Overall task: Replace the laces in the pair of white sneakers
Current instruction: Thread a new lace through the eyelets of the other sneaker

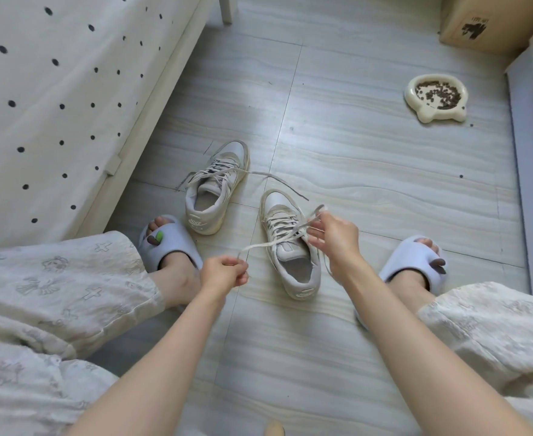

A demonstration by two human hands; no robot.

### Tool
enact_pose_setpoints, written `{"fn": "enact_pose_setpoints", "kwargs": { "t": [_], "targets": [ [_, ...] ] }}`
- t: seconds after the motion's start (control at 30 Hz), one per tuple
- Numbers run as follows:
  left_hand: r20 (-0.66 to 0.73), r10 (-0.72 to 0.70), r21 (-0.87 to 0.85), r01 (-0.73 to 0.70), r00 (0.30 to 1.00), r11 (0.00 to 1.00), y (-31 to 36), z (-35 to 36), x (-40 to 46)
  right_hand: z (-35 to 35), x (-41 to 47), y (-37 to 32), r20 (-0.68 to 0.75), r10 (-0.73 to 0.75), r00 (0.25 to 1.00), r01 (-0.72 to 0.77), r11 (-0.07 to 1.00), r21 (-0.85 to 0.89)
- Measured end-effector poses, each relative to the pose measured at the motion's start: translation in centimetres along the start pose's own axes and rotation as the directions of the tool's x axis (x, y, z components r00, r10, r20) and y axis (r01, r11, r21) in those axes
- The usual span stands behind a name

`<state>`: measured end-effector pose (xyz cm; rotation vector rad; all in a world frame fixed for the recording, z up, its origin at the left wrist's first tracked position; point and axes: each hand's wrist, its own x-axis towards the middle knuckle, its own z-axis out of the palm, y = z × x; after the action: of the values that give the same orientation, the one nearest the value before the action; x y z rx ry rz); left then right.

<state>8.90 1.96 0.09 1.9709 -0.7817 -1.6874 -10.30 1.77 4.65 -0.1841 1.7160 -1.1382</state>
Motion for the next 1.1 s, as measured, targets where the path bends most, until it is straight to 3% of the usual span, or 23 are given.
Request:
{"fn": "enact_pose_setpoints", "kwargs": {
  "t": [0.1,0.2,0.27,0.37,0.43,0.5,0.57,0.67,0.77,0.87,0.97,1.1],
  "targets": [
    [-0.013,-0.111,-0.239,0.105,0.994,0.965,0.0,1.2,0.8,0.7,0.8,2.6,0.028,0.016,0.999,-0.007,0.951,-0.31],
    [0.015,-0.219,-0.434,0.204,0.976,0.878,0.1,2.3,1.5,1.8,1.0,4.6,0.011,-0.054,0.999,0.053,0.907,-0.418],
    [0.087,-0.293,-0.618,0.283,0.952,0.733,0.7,2.5,2.2,2.2,1.0,5.1,-0.028,-0.125,0.992,0.1,0.889,-0.447],
    [0.153,-0.308,-0.895,0.264,0.939,0.36,1.9,1.9,3.4,2.5,0.8,4.8,0.031,-0.12,0.992,0.123,0.948,-0.294],
    [0.127,-0.282,-0.931,0.213,0.951,0.297,2.5,1.6,4.1,2.6,0.7,4.0,0.14,-0.072,0.987,0.082,0.994,-0.071],
    [0.063,-0.267,-0.867,0.185,0.962,0.462,2.6,1.9,4.4,2.5,1.2,3.5,0.188,-0.004,0.982,0.002,1.0,0.014],
    [-0.024,-0.225,-0.702,0.143,0.974,0.698,2.2,3.0,4.3,2.3,1.8,3.8,0.161,0.062,0.985,-0.042,0.991,-0.13],
    [-0.101,-0.155,-0.496,0.085,0.983,0.864,1.0,4.7,4.0,2.2,2.3,5.1,0.095,0.082,0.992,-0.036,0.911,-0.411],
    [-0.109,-0.175,-0.451,0.108,0.979,0.886,-0.1,5.5,3.7,2.5,2.2,5.2,0.154,0.015,0.988,0.097,0.717,-0.69],
    [-0.101,-0.226,-0.507,0.145,0.969,0.85,-0.6,5.4,3.3,2.9,2.0,4.8,0.281,-0.002,0.96,0.237,0.545,-0.804],
    [-0.098,-0.239,-0.508,0.158,0.966,0.847,-0.5,5.5,3.1,2.9,2.0,4.8,0.338,-0.004,0.941,0.297,0.487,-0.822],
    [-0.066,-0.215,-0.479,0.158,0.974,0.864,-0.1,5.9,2.9,2.8,2.2,5.1,0.368,-0.014,0.93,0.326,0.494,-0.806]
  ]
}}
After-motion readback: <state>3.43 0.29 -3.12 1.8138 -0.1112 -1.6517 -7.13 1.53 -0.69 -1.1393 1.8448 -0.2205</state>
